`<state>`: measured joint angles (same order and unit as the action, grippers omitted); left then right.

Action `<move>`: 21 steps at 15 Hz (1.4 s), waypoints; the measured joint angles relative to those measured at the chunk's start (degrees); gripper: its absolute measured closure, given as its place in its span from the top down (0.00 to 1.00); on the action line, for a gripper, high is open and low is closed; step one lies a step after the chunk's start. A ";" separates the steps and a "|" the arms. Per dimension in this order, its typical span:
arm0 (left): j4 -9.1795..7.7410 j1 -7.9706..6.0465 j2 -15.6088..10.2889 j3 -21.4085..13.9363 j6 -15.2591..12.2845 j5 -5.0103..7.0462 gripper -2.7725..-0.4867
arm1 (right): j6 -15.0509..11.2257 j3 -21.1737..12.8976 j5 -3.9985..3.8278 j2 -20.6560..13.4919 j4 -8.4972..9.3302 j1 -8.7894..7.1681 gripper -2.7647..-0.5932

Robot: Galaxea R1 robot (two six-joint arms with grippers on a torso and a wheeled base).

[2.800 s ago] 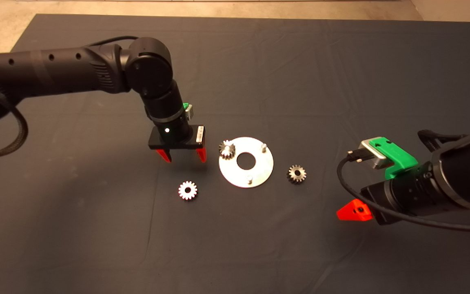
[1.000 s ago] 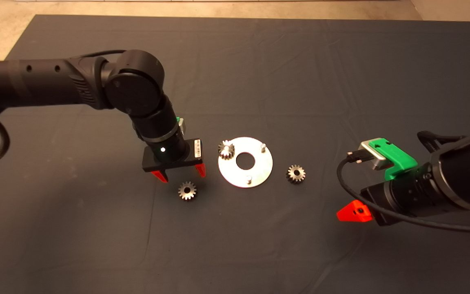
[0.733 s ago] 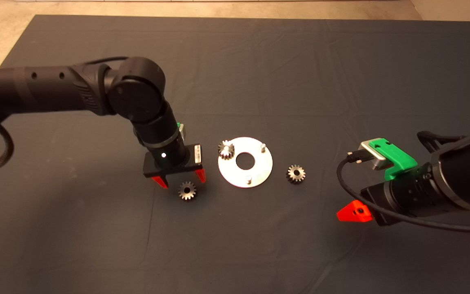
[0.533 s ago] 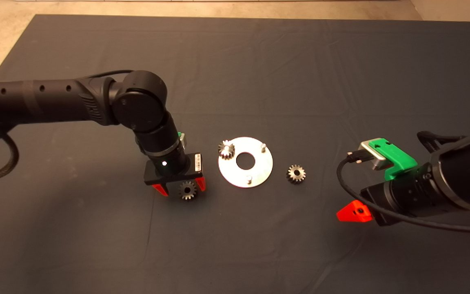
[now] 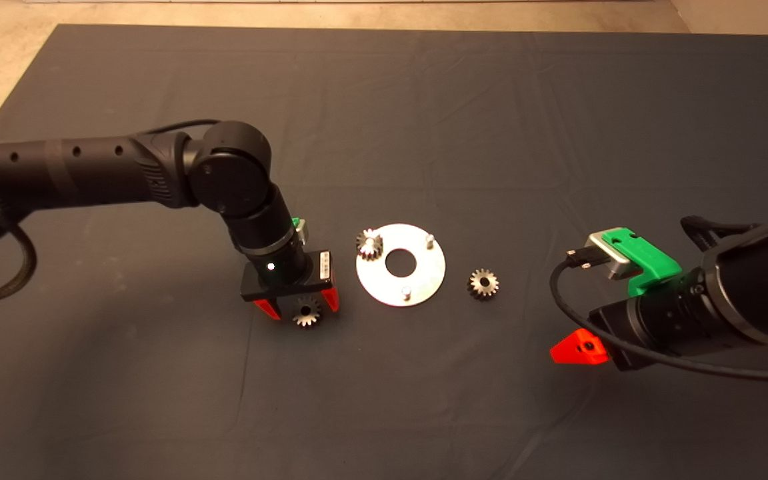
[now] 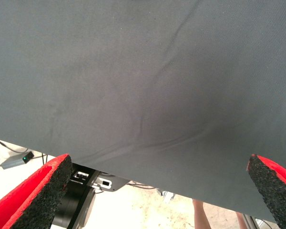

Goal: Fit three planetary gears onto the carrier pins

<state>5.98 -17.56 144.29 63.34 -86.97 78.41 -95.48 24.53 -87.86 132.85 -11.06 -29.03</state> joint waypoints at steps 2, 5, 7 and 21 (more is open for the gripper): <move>0.03 0.77 0.00 0.93 0.98 -0.22 0.67 | 0.00 0.00 0.01 0.01 -0.01 0.00 0.99; 0.03 0.75 0.15 1.21 1.25 -0.33 0.67 | 0.00 0.00 -0.01 0.00 -0.01 0.01 0.99; 0.03 0.75 0.16 1.21 1.37 -0.49 0.67 | 0.00 0.00 -0.01 0.00 -0.01 0.22 0.99; 0.03 0.75 0.20 1.21 3.34 -2.12 0.51 | 0.02 0.00 0.02 0.00 0.00 0.30 0.99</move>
<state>6.01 -16.81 144.48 64.55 -83.63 76.29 -95.45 24.53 -87.83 132.85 -11.06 -28.72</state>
